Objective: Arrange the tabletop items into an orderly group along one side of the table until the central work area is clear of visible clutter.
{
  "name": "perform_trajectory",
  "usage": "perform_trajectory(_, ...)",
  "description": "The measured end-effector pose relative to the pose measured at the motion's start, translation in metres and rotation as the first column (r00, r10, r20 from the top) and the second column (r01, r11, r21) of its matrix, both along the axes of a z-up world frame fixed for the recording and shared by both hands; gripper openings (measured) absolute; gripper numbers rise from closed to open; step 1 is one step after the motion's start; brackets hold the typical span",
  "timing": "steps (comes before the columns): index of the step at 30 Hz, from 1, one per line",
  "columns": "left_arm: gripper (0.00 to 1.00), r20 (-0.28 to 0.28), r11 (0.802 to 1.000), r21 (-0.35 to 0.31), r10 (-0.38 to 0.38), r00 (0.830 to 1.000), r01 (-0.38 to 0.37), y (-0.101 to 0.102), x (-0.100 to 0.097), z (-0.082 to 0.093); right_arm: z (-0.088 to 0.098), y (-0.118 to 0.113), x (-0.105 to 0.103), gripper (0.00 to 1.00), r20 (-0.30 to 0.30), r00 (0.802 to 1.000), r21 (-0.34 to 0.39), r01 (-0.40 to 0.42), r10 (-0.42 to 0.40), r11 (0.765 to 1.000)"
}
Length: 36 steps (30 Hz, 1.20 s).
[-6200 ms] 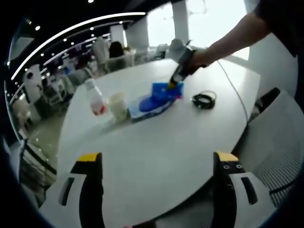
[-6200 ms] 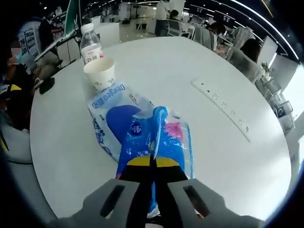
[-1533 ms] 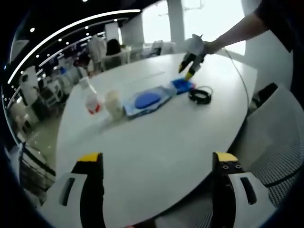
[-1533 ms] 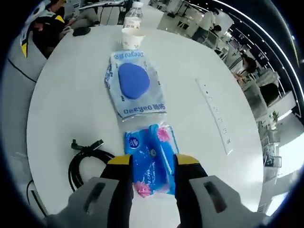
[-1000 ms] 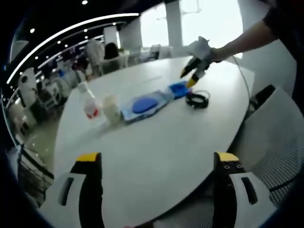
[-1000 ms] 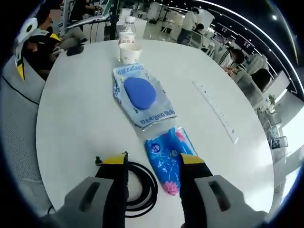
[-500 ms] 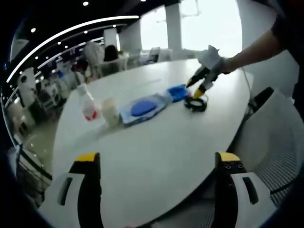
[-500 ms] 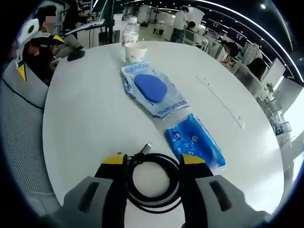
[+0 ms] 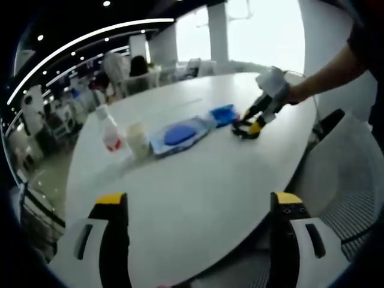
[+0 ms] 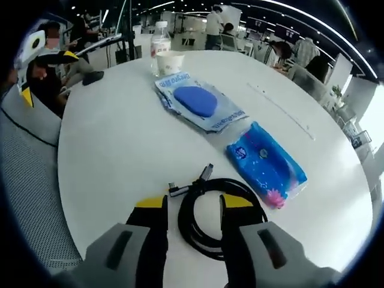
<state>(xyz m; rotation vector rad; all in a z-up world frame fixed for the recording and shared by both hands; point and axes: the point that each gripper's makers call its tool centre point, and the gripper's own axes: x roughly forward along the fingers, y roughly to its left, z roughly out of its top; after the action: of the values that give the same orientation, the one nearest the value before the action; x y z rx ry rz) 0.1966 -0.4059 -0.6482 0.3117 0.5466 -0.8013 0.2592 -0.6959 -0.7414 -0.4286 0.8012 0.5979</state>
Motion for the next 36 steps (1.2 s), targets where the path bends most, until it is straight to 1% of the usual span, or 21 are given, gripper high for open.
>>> perform_trajectory(2, 0.95, -0.003, 1.0, 0.001, 0.0, 1.0, 0.0, 0.0, 0.0, 0.0, -0.003, -0.001, 0.001, 0.28, -0.001, 1.0, 0.007, 0.019, -0.019, 1.0)
perform_trajectory(4, 0.95, -0.004, 1.0, 0.005, -0.001, 1.0, 0.001, 0.0, 0.0, -0.001, -0.006, -0.002, 0.0, 0.25, -0.015, 0.998, 0.039, 0.062, -0.061, 0.997)
perform_trajectory(7, 0.95, -0.008, 1.0, 0.006, 0.001, 1.0, -0.001, 0.0, 0.0, -0.002, -0.011, -0.003, -0.002, 0.23, -0.03, 0.995, 0.059, 0.096, -0.095, 0.994)
perform_trajectory(11, 0.94, -0.012, 1.0, 0.008, 0.0, 1.0, 0.0, 0.0, 0.0, -0.002, -0.019, 0.0, -0.007, 0.22, -0.042, 0.994, 0.068, 0.107, -0.104, 0.992)
perform_trajectory(13, 0.94, -0.012, 1.0, 0.008, -0.001, 1.0, 0.001, 0.0, 0.0, -0.003, -0.022, 0.0, -0.008, 0.17, -0.035, 0.993, 0.064, 0.114, -0.112, 0.991)
perform_trajectory(15, 0.94, -0.015, 1.0, 0.011, -0.002, 1.0, 0.002, 0.0, -0.001, -0.003, -0.023, -0.001, -0.008, 0.09, -0.022, 0.993, 0.059, 0.116, -0.115, 0.991)
perform_trajectory(18, 0.94, -0.016, 1.0, 0.015, 0.001, 1.0, -0.001, 0.001, -0.001, -0.004, -0.024, -0.002, -0.008, 0.09, -0.019, 0.99, 0.069, 0.143, -0.142, 0.987)
perform_trajectory(24, 0.93, -0.018, 1.0, 0.013, 0.003, 1.0, -0.003, 0.001, 0.0, -0.004, -0.027, -0.001, -0.009, 0.07, -0.007, 0.99, 0.058, 0.138, -0.138, 0.989)
perform_trajectory(33, 0.93, -0.015, 1.0, 0.013, 0.007, 1.0, -0.006, 0.002, 0.0, -0.004, -0.027, -0.001, -0.009, 0.05, -0.028, 0.985, 0.064, 0.173, -0.172, 0.983)
perform_trajectory(36, 0.93, -0.014, 1.0, 0.011, 0.009, 1.0, -0.009, 0.002, 0.001, -0.003, -0.024, -0.001, -0.009, 0.04, -0.021, 0.984, 0.065, 0.176, -0.175, 0.982)
